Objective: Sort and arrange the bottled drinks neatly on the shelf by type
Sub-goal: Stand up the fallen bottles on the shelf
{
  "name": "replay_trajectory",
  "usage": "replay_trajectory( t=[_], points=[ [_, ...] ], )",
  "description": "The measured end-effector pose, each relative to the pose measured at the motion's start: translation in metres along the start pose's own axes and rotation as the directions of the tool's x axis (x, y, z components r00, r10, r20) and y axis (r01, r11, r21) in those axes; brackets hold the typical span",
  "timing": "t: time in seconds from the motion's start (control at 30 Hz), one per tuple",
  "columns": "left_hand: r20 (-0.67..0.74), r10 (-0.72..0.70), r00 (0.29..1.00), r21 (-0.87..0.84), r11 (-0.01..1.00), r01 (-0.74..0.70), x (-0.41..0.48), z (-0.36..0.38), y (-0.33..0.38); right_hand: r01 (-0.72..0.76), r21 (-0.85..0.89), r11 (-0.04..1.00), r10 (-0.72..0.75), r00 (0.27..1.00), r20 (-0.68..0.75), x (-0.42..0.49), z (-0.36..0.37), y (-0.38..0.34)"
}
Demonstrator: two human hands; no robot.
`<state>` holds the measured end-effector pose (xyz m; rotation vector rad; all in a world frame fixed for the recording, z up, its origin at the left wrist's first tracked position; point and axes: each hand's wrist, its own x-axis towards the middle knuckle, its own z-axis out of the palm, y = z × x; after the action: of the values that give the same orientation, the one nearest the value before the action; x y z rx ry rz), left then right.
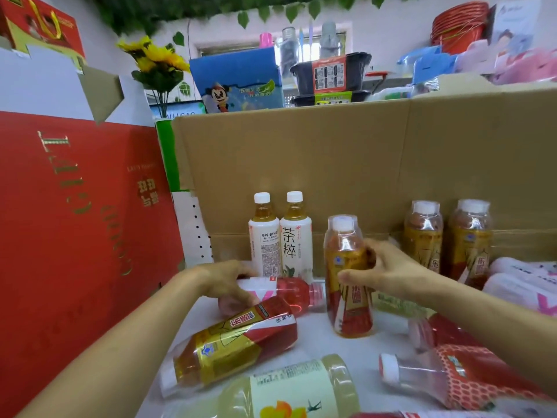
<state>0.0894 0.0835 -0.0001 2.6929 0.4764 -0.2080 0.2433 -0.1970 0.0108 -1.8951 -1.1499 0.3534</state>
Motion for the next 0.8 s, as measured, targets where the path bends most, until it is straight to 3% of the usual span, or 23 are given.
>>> replay_trajectory(
  t=[0.27, 0.43, 0.53, 0.67, 0.8],
  points=[
    [0.041, -0.111, 0.993, 0.062, 0.992, 0.109, -0.004, 0.004, 0.005, -0.107, 0.032, 0.994, 0.106, 0.994, 0.028, 0.003, 0.003, 0.003],
    [-0.120, -0.084, 0.989, -0.059, 0.995, 0.078, -0.016, 0.017, -0.010, -0.117, 0.031, 0.993, 0.116, 0.993, 0.022, 0.002, 0.004, 0.003],
    [-0.217, -0.079, 0.973, -0.217, 0.976, 0.031, -0.026, 0.022, -0.024, -0.131, 0.022, 0.991, 0.131, 0.991, 0.013, 0.001, 0.005, 0.003],
    [-0.352, -0.112, 0.929, -0.491, 0.867, -0.082, -0.039, 0.024, -0.030, -0.144, 0.028, 0.989, 0.145, 0.989, -0.033, 0.005, 0.009, 0.002],
    [-0.478, -0.187, 0.859, -0.588, 0.794, -0.154, -0.037, 0.028, -0.026, -0.126, 0.056, 0.991, 0.130, 0.988, -0.078, 0.012, 0.024, -0.005]
  ],
)
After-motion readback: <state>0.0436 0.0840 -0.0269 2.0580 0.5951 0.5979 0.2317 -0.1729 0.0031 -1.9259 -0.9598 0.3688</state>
